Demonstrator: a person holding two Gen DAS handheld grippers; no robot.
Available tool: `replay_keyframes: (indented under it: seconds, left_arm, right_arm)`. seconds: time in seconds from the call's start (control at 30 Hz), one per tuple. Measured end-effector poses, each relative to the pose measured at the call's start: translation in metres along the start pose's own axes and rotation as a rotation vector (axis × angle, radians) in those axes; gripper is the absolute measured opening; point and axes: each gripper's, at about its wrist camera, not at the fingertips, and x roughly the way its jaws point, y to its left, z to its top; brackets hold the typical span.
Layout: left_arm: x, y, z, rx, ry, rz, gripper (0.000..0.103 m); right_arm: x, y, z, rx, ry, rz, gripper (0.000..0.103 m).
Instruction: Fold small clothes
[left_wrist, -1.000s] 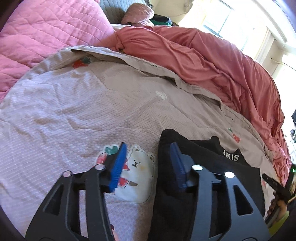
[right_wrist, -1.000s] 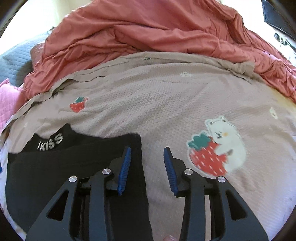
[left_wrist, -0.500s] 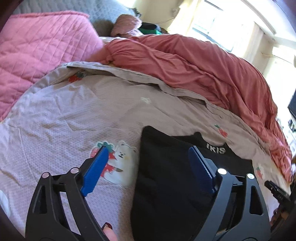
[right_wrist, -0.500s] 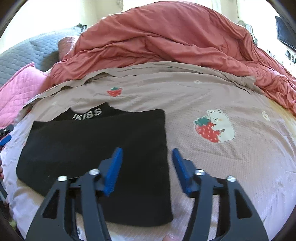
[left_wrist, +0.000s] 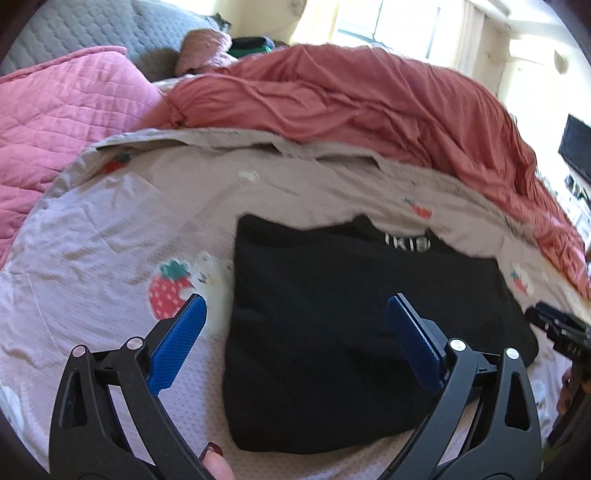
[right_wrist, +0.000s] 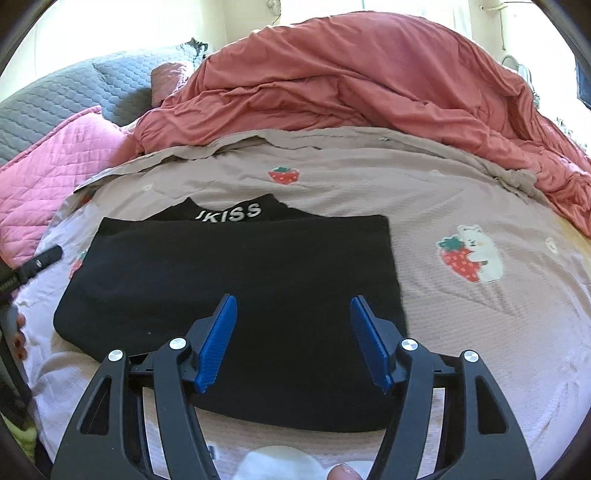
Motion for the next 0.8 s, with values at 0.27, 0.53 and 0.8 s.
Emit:
replay_keyframes:
  seconds: [0.27, 0.53, 0.8]
  left_arm:
    - [0.020, -0.023, -0.018, 0.118, 0.079, 0.025, 0.092]
    - [0.037, -0.023, -0.028, 0.124, 0.163, 0.031, 0.092]
    - [0.044, -0.020, -0.032, 0.109, 0.184, 0.028, 0.093]
  right_arm:
    - [0.011, 0.010, -0.005, -0.017, 0.041, 0.002, 0.063]
    - [0.025, 0.002, -0.016, -0.020, 0.105, -0.029, 0.081]
    - [0.036, -0.010, -0.033, -0.024, 0.145, -0.076, 0.081]
